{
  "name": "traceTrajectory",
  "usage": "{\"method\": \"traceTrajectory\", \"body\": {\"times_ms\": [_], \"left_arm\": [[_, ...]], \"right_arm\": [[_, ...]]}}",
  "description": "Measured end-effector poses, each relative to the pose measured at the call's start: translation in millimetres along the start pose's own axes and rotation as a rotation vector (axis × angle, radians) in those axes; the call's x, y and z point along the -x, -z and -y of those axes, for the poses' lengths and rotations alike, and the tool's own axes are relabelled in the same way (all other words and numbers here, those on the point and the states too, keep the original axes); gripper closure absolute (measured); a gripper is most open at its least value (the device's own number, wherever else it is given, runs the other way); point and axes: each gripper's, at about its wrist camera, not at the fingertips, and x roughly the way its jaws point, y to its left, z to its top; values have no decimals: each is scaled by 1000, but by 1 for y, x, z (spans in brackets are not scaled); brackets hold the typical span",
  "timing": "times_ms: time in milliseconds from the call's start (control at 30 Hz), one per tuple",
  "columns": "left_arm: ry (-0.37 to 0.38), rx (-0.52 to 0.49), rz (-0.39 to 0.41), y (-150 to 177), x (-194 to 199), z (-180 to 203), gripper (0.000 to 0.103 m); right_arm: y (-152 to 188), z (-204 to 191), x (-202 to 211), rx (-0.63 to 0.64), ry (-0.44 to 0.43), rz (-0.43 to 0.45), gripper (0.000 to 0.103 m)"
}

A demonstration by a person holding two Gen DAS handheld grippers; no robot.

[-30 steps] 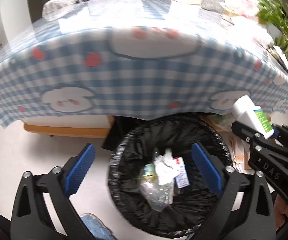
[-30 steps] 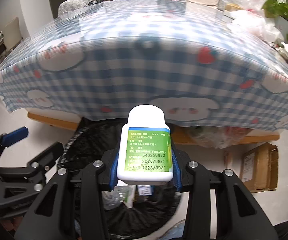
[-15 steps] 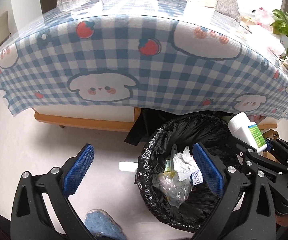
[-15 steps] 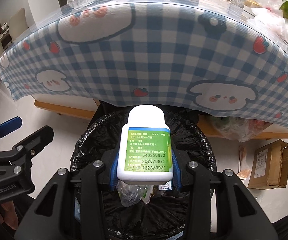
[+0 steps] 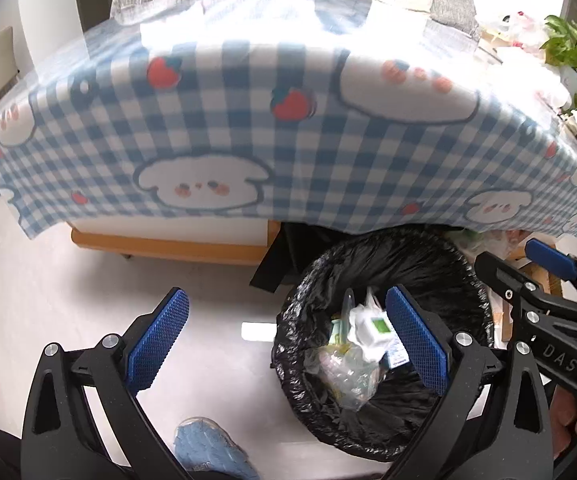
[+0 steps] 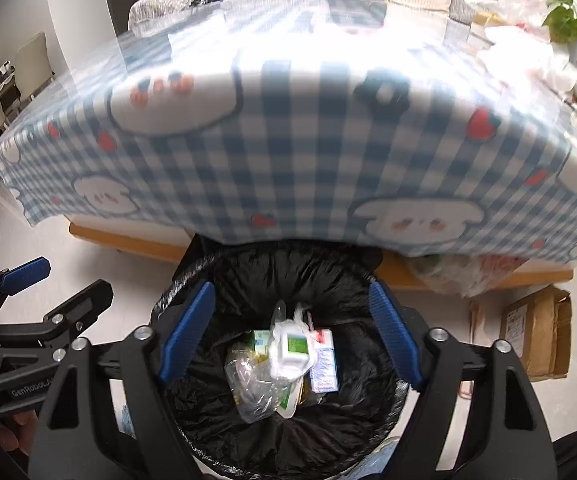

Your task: Collect trash

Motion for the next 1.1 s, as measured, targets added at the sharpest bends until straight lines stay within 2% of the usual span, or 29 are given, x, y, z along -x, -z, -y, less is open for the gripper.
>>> {"method": "traceTrajectory", "body": {"times_ms": [33,167,367,600,1100], "left_arm": [[0,-4,7,-2,4,2,6],[11,-11,51,-15,28,10,6],[-6,-35,127,-35,72,23,6],[-14,-40,173,-46,106,33,6],[-23,-66,152,-44,103,44,6]], "right_arm": [[-3,2,4,-1,14,9,17],[-16,11,27,-13,41,54,9],[-35,19,74,-20,50,139,8],[-42,28,113,-28,37,182,8],[-29,43,114,-56,47,150,8]]}}
